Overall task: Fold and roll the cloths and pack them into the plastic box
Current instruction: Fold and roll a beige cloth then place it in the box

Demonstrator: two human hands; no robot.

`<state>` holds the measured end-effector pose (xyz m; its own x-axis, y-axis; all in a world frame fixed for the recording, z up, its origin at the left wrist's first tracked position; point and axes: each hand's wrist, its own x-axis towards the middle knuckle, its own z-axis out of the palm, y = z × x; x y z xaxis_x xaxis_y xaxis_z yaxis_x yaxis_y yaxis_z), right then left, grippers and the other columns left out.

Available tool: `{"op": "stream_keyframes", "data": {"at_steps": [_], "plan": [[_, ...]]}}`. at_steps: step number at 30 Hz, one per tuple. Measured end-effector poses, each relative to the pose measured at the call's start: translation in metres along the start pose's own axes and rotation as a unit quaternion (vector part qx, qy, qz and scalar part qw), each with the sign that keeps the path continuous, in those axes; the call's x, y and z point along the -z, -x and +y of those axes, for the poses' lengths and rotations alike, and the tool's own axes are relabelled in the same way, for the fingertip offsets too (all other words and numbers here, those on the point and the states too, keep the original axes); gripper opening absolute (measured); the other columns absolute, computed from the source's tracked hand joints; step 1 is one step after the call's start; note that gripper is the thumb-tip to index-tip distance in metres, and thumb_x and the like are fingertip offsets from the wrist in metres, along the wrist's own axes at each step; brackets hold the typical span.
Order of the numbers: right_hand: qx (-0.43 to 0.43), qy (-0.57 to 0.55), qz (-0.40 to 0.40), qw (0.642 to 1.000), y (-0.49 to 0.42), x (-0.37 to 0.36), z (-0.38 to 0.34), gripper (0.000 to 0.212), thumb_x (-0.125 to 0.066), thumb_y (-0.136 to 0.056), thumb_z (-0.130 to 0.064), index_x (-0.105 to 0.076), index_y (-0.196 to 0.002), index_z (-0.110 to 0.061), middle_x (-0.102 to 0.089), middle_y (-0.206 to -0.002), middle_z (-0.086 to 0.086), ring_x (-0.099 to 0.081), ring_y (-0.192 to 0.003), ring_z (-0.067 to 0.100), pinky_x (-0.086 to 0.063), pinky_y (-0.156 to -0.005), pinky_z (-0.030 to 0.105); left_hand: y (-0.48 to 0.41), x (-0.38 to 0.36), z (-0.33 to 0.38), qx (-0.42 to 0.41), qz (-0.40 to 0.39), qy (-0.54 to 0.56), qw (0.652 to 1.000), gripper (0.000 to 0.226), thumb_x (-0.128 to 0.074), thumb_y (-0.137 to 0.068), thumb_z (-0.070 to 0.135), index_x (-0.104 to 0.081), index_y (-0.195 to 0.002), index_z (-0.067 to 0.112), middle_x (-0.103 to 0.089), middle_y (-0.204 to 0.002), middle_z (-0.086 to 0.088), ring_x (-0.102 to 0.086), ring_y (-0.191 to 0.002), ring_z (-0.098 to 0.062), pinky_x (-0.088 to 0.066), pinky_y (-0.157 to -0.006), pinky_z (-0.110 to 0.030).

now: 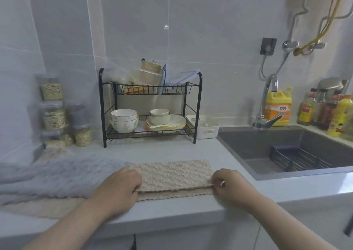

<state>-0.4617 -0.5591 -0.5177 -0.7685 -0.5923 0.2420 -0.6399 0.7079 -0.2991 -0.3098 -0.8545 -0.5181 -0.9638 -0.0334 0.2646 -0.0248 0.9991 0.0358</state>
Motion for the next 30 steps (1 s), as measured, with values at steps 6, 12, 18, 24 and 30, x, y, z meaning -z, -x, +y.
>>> {"op": "stream_keyframes", "data": {"at_steps": [6, 12, 18, 24, 30], "plan": [[0.028, 0.036, -0.004, 0.999, 0.000, -0.001, 0.004, 0.027, -0.058, -0.078, -0.022, -0.043, -0.063, -0.040, -0.052, -0.074, -0.020, -0.048, -0.074, 0.003, -0.032, -0.061, 0.001, 0.003, 0.002, -0.004, -0.107, 0.030, -0.119, 0.987, 0.021, -0.061, -0.060, 0.017, -0.042, -0.056, 0.025, -0.041, -0.054, 0.013, -0.034, -0.061, -0.010, -0.031, -0.059, -0.020], [0.051, 0.019, -0.046, 0.997, 0.002, 0.008, 0.001, 0.016, -0.055, -0.074, -0.024, -0.050, -0.061, -0.032, -0.058, -0.083, -0.012, -0.053, -0.078, 0.006, -0.039, -0.067, 0.010, 0.005, 0.009, -0.001, -0.122, 0.033, -0.096, 0.987, 0.010, -0.056, -0.056, 0.023, -0.048, -0.051, 0.027, -0.041, -0.051, 0.013, -0.039, -0.055, -0.008, -0.037, -0.052, -0.017], [0.073, 0.007, 0.003, 0.997, -0.025, 0.001, -0.029, 0.041, -0.038, -0.095, -0.033, -0.057, -0.129, -0.021, -0.052, -0.139, -0.004, -0.047, -0.126, 0.016, -0.034, -0.103, 0.025, -0.027, 0.013, 0.018, 0.032, -0.080, 0.034, 0.996, 0.049, -0.036, -0.095, 0.043, -0.037, -0.144, 0.033, -0.028, -0.152, 0.013, -0.024, -0.141, -0.014, -0.019, -0.115, -0.032], [0.076, 0.084, -0.135, 0.984, -0.034, -0.024, -0.027, 0.055, -0.030, -0.101, -0.043, -0.022, -0.151, -0.023, -0.017, -0.160, 0.002, -0.011, -0.147, 0.015, -0.008, -0.118, 0.029, -0.029, -0.009, 0.008, 0.033, -0.185, 0.028, 0.982, 0.073, -0.033, -0.090, 0.067, -0.004, -0.151, 0.038, 0.004, -0.159, 0.013, 0.004, -0.146, -0.007, 0.002, -0.114, -0.027], [-0.095, -0.073, -0.035, 0.992, -0.044, -0.020, -0.022, 0.050, -0.043, -0.093, -0.048, -0.050, -0.129, -0.014, -0.051, -0.133, 0.004, -0.046, -0.125, 0.028, -0.038, -0.105, 0.038, -0.035, 0.001, 0.017, 0.044, -0.168, 0.033, 0.984, 0.066, -0.038, -0.091, 0.063, -0.020, -0.149, 0.038, -0.009, -0.159, 0.012, -0.008, -0.146, -0.011, -0.004, -0.116, -0.029]]}}
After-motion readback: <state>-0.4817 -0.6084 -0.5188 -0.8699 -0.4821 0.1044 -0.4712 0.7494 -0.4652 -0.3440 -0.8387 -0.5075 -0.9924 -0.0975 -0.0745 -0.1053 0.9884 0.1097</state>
